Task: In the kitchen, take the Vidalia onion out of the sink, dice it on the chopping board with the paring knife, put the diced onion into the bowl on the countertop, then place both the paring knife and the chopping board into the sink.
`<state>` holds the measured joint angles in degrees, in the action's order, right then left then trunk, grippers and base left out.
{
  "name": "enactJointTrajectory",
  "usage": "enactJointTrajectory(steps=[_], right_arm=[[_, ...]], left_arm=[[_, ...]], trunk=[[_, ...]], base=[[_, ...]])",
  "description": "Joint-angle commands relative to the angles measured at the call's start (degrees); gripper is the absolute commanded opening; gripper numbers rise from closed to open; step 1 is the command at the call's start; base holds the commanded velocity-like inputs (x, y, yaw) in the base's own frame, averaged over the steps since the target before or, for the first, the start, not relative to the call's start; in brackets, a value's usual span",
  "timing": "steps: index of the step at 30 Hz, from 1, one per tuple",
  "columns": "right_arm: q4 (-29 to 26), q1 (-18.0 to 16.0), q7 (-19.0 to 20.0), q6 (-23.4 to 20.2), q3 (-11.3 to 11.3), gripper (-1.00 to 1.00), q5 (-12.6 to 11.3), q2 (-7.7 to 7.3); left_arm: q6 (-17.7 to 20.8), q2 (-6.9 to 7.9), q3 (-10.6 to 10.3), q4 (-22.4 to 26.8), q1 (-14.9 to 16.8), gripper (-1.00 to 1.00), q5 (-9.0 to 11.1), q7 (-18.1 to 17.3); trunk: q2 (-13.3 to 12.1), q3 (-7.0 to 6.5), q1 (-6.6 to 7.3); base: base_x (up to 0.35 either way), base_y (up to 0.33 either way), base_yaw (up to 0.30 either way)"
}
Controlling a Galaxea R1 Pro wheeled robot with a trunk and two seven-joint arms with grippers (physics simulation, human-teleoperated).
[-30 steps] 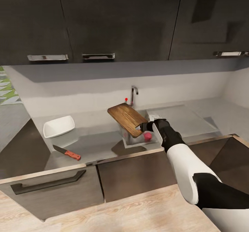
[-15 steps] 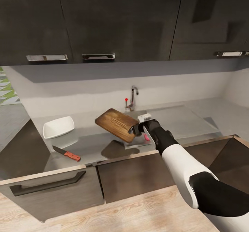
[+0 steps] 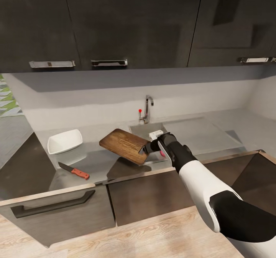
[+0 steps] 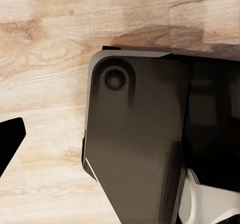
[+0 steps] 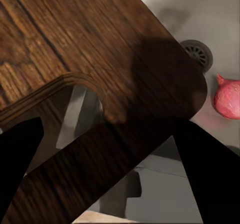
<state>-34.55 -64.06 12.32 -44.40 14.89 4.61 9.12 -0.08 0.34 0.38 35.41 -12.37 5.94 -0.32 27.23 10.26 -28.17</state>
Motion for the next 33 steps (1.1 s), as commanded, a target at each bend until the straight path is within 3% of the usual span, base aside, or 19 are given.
enactJointTrajectory(steps=[1,18,26,33], right_arm=[[-0.1,-0.1,0.4,-0.3,0.1,-1.0,0.5,0.0],[-0.2,-0.1,0.4,-1.7,0.1,-1.0,0.6,0.09],[-0.6,-0.7,0.0,-5.6,0.1,-1.0,0.9,0.88],[-0.3,-2.9,-0.2,-6.8,0.1,-1.0,3.0,0.88]], left_arm=[[0.0,0.01,0.0,0.1,0.0,1.0,0.6,0.0],[0.0,0.01,0.0,0.1,0.0,1.0,0.7,0.0],[0.0,0.01,0.0,0.1,0.0,1.0,0.7,0.0],[0.0,0.01,0.0,0.1,0.0,1.0,0.7,0.0]], trunk=[[0.1,0.1,-0.03],[0.1,0.1,-0.03],[0.1,0.1,-0.03],[0.1,0.1,-0.03]], base=[[0.0,0.0,0.0],[0.0,0.0,0.0],[0.0,0.0,0.0],[0.0,0.0,0.0]])
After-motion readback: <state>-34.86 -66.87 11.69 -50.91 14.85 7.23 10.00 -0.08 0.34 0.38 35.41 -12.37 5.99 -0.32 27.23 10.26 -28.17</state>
